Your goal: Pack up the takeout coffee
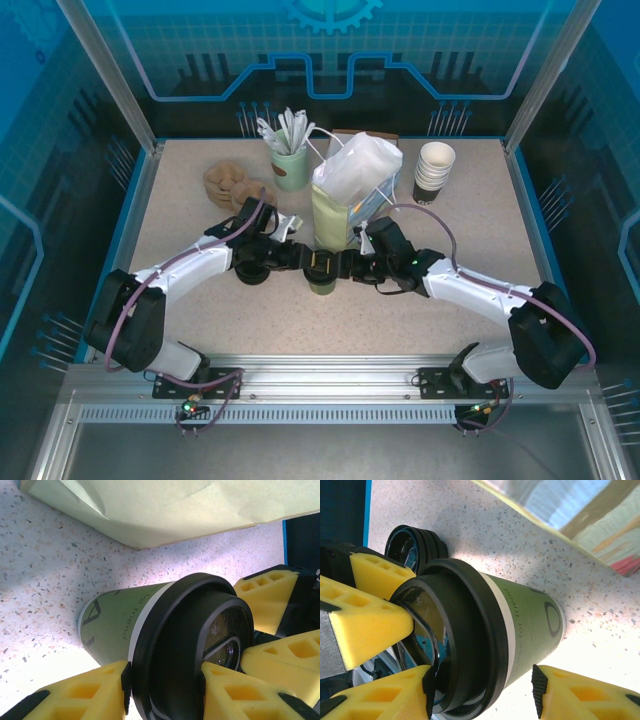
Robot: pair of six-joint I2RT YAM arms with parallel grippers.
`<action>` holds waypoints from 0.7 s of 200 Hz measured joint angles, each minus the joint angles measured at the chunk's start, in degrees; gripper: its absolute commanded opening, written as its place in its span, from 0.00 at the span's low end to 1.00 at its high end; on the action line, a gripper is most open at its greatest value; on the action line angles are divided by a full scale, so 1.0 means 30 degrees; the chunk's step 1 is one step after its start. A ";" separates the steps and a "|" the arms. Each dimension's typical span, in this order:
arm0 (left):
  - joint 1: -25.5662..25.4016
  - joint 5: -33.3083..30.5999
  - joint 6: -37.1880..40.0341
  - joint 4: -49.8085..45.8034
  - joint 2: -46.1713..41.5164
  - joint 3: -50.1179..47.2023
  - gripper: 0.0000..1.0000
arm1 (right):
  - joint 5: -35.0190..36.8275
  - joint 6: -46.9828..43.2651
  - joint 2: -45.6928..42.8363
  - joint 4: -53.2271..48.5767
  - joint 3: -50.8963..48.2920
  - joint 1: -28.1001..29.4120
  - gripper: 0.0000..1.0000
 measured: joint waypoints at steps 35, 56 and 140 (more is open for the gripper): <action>0.0000 0.0015 0.0000 -0.0138 0.0036 0.0080 0.39 | 0.0277 -0.0189 -0.0029 -0.0576 0.0321 -0.0007 0.56; -0.0015 0.0044 0.0007 -0.0182 0.0051 0.0087 0.39 | 0.0364 -0.0226 -0.0029 -0.0656 0.0364 -0.0029 0.56; -0.0168 0.0051 0.0073 -0.0270 0.0248 0.0328 0.36 | 0.0357 -0.0131 0.0131 -0.0576 0.0495 -0.0277 0.42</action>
